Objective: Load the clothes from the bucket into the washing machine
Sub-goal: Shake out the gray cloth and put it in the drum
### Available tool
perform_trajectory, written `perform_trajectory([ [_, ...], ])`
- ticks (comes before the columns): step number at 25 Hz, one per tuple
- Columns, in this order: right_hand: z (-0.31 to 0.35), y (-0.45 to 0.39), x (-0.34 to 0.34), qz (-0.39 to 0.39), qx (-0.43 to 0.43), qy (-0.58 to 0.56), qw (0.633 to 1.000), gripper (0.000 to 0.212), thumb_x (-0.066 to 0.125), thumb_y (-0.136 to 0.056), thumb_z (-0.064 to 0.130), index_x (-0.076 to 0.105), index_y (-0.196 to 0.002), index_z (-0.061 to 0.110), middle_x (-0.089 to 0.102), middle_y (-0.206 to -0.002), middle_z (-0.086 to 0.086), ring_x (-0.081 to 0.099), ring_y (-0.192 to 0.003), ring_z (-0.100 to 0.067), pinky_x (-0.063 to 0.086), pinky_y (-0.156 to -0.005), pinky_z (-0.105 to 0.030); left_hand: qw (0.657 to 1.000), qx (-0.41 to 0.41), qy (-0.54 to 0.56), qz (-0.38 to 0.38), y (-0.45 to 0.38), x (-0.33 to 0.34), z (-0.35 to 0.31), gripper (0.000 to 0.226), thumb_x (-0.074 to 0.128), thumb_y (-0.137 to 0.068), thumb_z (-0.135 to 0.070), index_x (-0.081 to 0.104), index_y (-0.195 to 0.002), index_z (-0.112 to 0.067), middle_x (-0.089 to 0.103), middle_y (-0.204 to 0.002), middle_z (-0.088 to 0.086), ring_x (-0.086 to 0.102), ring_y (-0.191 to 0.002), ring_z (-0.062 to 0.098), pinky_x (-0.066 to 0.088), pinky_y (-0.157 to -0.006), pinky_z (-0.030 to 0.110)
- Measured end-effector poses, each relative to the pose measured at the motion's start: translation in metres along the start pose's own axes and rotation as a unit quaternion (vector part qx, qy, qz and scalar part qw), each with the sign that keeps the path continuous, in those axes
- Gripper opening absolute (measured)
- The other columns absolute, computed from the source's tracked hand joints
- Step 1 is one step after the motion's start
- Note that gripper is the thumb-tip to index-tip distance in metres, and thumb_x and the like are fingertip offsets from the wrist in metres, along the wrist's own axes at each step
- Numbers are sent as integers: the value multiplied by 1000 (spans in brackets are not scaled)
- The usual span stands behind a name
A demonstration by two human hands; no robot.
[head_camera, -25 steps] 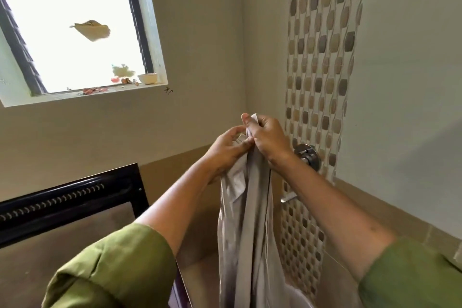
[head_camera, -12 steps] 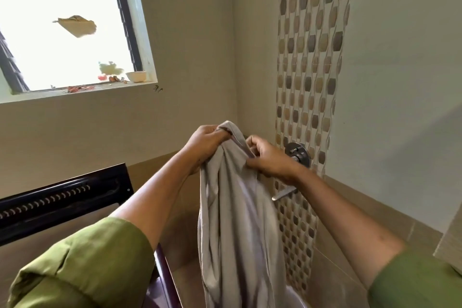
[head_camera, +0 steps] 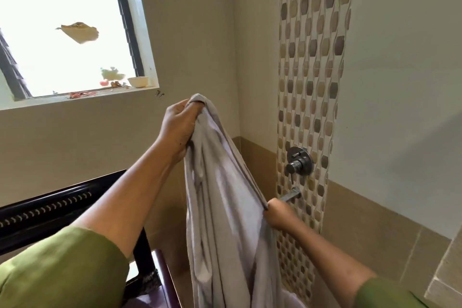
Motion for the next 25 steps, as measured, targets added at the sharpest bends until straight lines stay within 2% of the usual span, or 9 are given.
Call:
perform_trajectory([
  [4, -31, 0, -85, -191, 19, -113, 975, 21, 47, -94, 7, 64, -83, 11, 62, -73, -8, 63, -69, -27, 33, -48, -22, 994, -42, 1, -105, -11, -67, 31, 20, 64, -81, -32, 65, -63, -22, 50, -59, -4, 43, -61, 15, 39, -60, 32],
  [7, -20, 19, -157, -334, -17, -174, 926, 21, 48, -94, 9, 68, -89, 13, 65, -76, -3, 59, -65, -21, 39, -51, -27, 984, -80, 12, -159, -14, -98, 62, 16, 61, -85, -30, 61, -81, -14, 44, -72, 5, 38, -74, 21, 34, -64, 37],
  [11, 3, 41, -191, -415, 10, -248, 875, 25, 47, -98, 21, 57, -76, 17, 61, -71, 0, 52, -60, -19, 33, -53, -27, 978, -115, -11, -173, -8, -94, 80, 4, 58, -85, -10, 59, -81, -12, 57, -80, 9, 51, -82, 24, 44, -70, 39],
  [13, 42, 48, -194, -407, -31, -259, 875, 33, 50, -98, 26, 55, -67, 19, 55, -59, 1, 48, -51, -18, 32, -48, -25, 991, -85, -33, -99, -4, -59, 75, 22, 64, -81, -2, 66, -101, -12, 66, -94, 12, 60, -88, 25, 51, -80, 40],
  [15, 101, 53, -191, -360, -141, -249, 888, 32, 54, -95, 25, 62, -64, 20, 60, -58, -1, 52, -50, -20, 37, -48, -30, 998, -51, -24, 35, 9, -3, 65, 40, 72, -84, -7, 62, -122, -16, 68, -105, 6, 64, -91, 18, 52, -88, 34],
  [18, 153, 61, -186, -292, -216, -273, 891, 17, 63, -87, 21, 71, -76, 11, 72, -74, -7, 66, -71, -23, 52, -66, -37, 975, -80, 8, 206, 31, 61, 66, 27, 68, -89, -20, 65, -114, -10, 70, -101, 7, 64, -91, 19, 51, -86, 35],
  [21, 144, 56, -185, -200, -211, -373, 881, 8, 69, -84, 20, 69, -87, 13, 70, -80, -5, 64, -75, -20, 54, -76, -40, 979, -77, -61, 177, 25, 54, 68, 15, 68, -90, -19, 67, -87, -4, 61, -82, 15, 53, -79, 23, 43, -73, 40],
  [23, 138, 60, -173, -128, -239, -374, 887, 24, 71, -85, 25, 62, -104, 14, 67, -88, -5, 63, -81, -20, 52, -76, -38, 985, -63, -90, 133, 19, 44, 63, 12, 67, -86, -16, 69, -82, -5, 67, -81, 19, 57, -75, 23, 47, -71, 40],
  [25, 137, 63, -151, -72, -266, -348, 896, 36, 69, -87, 22, 55, -119, 14, 67, -109, -6, 64, -100, -22, 52, -88, -39, 992, -45, -74, 90, 15, 41, 50, 15, 66, -80, -17, 71, -84, -4, 68, -79, 16, 59, -73, 22, 49, -69, 38],
])
Point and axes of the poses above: each hand's wrist, its own y-axis away from the middle knuckle, its own x-axis out of the palm, z = x × y, the point moved 9 cm from there along -y, towards the middle knuckle
